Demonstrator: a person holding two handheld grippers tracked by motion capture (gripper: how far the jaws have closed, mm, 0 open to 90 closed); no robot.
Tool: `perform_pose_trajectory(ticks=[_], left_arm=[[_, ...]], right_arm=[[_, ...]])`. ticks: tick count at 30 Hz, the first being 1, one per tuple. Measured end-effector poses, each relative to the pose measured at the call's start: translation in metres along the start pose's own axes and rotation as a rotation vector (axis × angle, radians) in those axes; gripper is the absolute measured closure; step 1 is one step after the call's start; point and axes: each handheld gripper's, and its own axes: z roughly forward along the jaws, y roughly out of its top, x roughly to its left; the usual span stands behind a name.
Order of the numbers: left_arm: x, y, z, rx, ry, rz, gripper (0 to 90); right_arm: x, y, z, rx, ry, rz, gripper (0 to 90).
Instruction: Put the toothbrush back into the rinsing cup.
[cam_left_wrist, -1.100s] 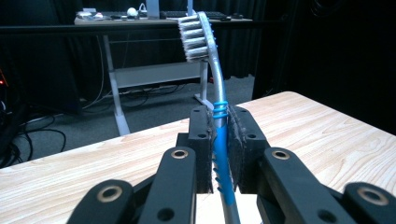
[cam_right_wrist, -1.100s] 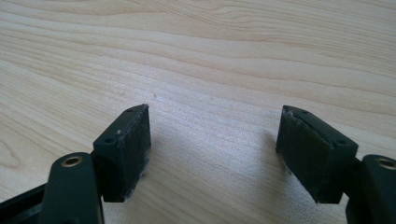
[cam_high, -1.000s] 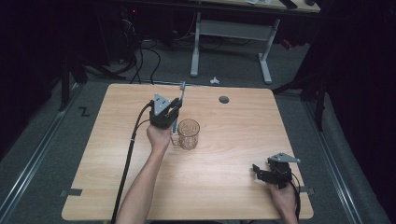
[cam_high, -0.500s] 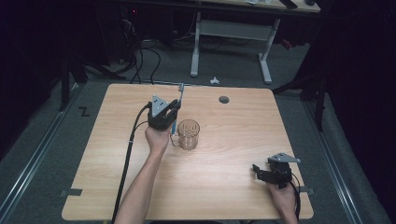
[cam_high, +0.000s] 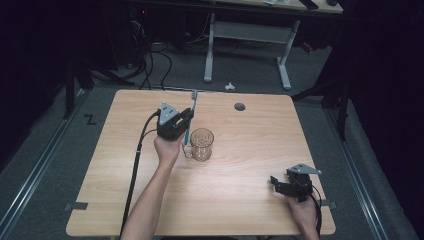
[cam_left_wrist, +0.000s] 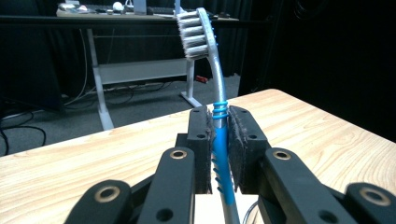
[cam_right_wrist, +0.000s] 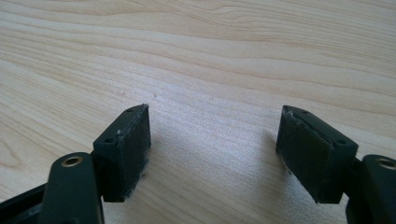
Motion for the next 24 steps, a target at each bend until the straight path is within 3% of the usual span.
perform_pose_trajectory(ticks=[24], left_arm=[[0.001, 0.009, -0.011, 0.047, -0.047, -0.022, 79.6]], right_arm=[[0.0, 0.0, 0.0, 0.0, 0.0, 0.0, 26.4]])
